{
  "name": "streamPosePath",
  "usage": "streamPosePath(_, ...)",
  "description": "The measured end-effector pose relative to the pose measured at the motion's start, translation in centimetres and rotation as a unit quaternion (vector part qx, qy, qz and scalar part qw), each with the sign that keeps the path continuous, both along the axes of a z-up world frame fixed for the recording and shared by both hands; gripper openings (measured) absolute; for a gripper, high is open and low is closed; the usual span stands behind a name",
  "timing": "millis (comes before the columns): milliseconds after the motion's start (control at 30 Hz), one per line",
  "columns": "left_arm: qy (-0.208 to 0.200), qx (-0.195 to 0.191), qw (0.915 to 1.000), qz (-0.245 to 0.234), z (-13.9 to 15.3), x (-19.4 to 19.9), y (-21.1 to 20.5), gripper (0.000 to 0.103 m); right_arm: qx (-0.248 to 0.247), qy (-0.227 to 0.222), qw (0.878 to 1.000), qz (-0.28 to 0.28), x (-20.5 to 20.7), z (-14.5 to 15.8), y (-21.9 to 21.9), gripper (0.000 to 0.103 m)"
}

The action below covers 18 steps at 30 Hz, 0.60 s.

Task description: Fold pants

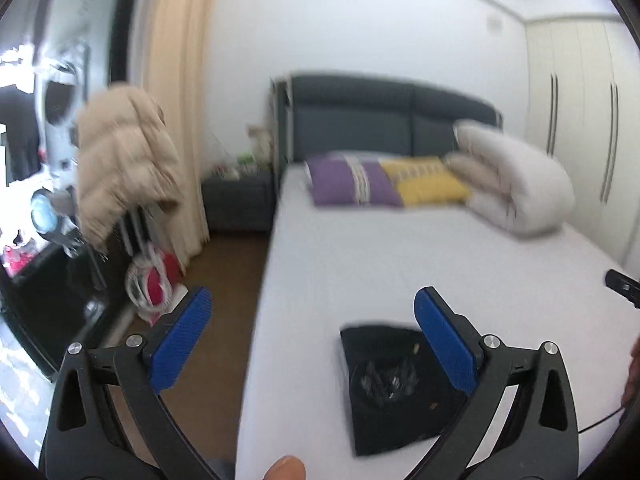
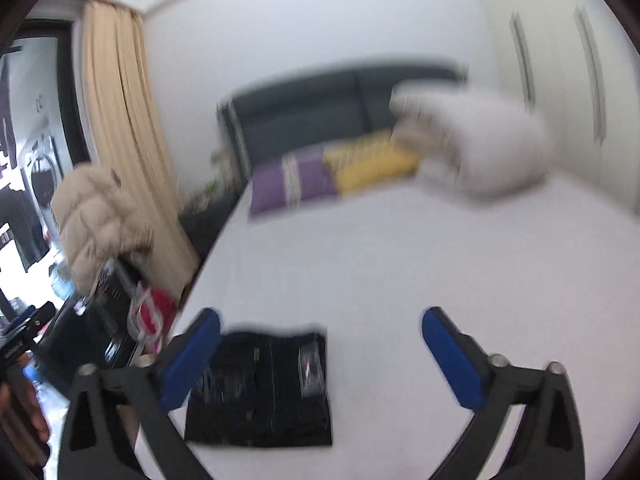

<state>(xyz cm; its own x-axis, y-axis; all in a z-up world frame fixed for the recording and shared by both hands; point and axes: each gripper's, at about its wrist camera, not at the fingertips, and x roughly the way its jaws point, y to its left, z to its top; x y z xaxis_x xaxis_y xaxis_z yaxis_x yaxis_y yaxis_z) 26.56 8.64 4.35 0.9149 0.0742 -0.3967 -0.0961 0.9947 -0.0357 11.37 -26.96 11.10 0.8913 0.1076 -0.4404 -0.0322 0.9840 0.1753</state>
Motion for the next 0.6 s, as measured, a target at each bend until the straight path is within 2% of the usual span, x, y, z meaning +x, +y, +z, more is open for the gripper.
streamPosePath(67, -0.019, -0.013, 0.9997, -0.013, 3.1, -2.4, -0.6, 0.103, -0.004, -0.040, 0.999, -0.017, -2.8, 3.7, 0.6, 0.103)
streamPosePath(167, -0.016, -0.021, 0.9990, -0.036, 5.6, -6.2, -1.6, 0.103, -0.010, -0.078, 0.997, -0.015, -6.9, 7.4, 1.3, 0.103)
streamPosePath(300, 0.006, 0.002, 0.9999, -0.014, 6.0, -11.1, -4.0, 0.103, -0.050, -0.108, 0.993, 0.013, -11.8, 10.3, 4.3, 0.103)
streamPosePath(367, 0.029, 0.006, 0.9995, 0.004, 5.1, -13.0, -4.7, 0.103, -0.068, -0.100, 0.992, 0.018, -14.0, 10.4, 4.9, 0.103)
streamPosePath(433, 0.065, -0.002, 0.9978, 0.014, 3.6, -14.4, -5.3, 0.103, -0.081, -0.058, 0.995, 0.019, -15.4, 9.5, 5.8, 0.103)
streamPosePath(500, 0.096, -0.016, 0.9952, 0.009, 1.8, -15.5, -6.0, 0.103, -0.069, -0.017, 0.997, 0.022, -15.8, 8.3, 6.0, 0.103)
streamPosePath(600, 0.128, -0.019, 0.9916, 0.012, -0.5, -16.0, -6.8, 0.103, -0.048, 0.013, 0.998, 0.027, -16.9, 6.8, 6.2, 0.103)
